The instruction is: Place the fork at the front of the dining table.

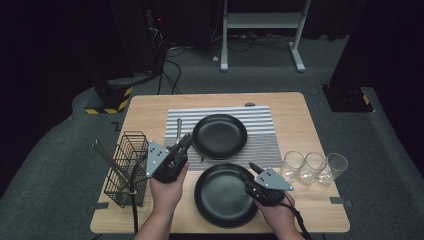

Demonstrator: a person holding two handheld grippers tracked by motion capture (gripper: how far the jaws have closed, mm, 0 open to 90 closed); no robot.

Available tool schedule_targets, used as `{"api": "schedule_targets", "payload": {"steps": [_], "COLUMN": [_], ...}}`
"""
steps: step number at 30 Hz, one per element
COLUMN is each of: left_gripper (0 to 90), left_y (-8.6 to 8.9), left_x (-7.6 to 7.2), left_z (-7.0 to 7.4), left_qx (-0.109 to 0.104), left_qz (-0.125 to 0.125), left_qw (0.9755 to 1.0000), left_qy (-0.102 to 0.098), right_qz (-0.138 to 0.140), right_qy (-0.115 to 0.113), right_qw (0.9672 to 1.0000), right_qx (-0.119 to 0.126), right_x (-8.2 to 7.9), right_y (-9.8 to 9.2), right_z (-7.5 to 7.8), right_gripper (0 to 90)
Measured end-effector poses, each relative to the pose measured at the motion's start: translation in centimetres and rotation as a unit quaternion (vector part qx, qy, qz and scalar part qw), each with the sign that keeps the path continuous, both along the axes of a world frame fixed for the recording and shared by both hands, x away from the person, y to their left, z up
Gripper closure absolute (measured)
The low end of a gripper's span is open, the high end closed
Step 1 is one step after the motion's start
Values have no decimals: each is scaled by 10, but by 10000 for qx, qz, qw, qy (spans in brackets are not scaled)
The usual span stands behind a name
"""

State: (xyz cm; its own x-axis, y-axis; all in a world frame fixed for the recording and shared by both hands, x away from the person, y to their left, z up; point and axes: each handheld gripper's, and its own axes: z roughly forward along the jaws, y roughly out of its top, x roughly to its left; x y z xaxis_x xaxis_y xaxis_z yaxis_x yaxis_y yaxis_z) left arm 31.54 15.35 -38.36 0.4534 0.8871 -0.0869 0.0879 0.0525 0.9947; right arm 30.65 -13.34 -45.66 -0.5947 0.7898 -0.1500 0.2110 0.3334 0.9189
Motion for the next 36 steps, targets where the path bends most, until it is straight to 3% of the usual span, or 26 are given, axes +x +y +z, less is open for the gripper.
{"api": "schedule_targets", "payload": {"steps": [16, 36], "left_gripper": [863, 863], "left_y": [-23, -40], "left_x": [-1, -3], "left_z": [-9, -7], "left_qx": [-32, -169], "left_qz": [-277, -526], "left_qw": [9996, 9984], "left_qy": [64, 89], "right_qz": [253, 561], "right_qy": [-57, -242], "right_qw": [9996, 9978], "right_qx": [69, 264], "right_x": [13, 25], "right_y": [35, 64], "right_z": [5, 13], "right_gripper": [619, 736]}}
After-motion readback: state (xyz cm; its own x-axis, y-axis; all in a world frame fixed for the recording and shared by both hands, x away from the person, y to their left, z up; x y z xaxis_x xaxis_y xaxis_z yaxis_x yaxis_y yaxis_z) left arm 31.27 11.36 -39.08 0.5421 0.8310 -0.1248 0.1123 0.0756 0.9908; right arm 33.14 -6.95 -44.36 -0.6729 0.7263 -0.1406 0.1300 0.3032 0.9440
